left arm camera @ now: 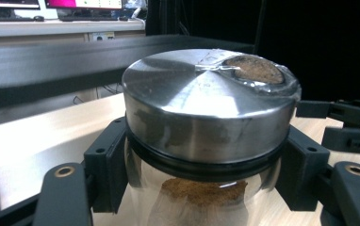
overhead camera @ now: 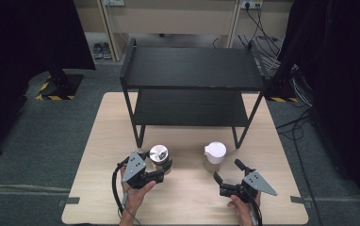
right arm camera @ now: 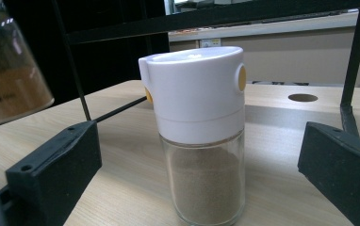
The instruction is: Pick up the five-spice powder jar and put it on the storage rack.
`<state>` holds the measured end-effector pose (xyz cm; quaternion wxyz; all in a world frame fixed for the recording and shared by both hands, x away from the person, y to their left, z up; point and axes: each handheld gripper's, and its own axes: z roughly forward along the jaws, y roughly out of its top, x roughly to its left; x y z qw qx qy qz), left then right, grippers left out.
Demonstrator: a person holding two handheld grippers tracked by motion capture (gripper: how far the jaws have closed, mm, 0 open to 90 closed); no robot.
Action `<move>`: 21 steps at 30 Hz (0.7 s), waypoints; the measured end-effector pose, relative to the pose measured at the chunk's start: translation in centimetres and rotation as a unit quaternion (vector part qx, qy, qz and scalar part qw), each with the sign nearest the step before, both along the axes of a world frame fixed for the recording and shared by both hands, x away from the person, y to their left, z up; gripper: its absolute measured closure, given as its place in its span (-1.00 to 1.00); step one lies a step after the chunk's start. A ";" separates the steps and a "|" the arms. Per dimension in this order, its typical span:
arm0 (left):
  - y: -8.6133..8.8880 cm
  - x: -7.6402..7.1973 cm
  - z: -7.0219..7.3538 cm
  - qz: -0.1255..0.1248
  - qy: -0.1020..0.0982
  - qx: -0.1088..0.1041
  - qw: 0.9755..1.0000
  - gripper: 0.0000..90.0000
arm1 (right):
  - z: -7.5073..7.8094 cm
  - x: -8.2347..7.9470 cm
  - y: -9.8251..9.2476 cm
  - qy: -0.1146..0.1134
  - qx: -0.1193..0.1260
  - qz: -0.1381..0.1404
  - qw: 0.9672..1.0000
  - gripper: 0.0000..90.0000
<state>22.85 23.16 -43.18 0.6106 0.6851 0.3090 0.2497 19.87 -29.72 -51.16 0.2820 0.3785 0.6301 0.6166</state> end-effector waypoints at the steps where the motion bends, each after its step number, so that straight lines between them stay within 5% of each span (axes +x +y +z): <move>1: 0.0 0.3 0.3 -0.005 0.001 -0.001 1.000 -0.31 | 0.0 0.0 0.0 0.000 0.001 0.000 1.000 -0.99; 21: 0.1 4.4 8.7 -0.069 0.003 0.011 0.998 -0.31 | 0.0 0.0 -0.1 0.000 0.002 -0.002 1.000 -0.99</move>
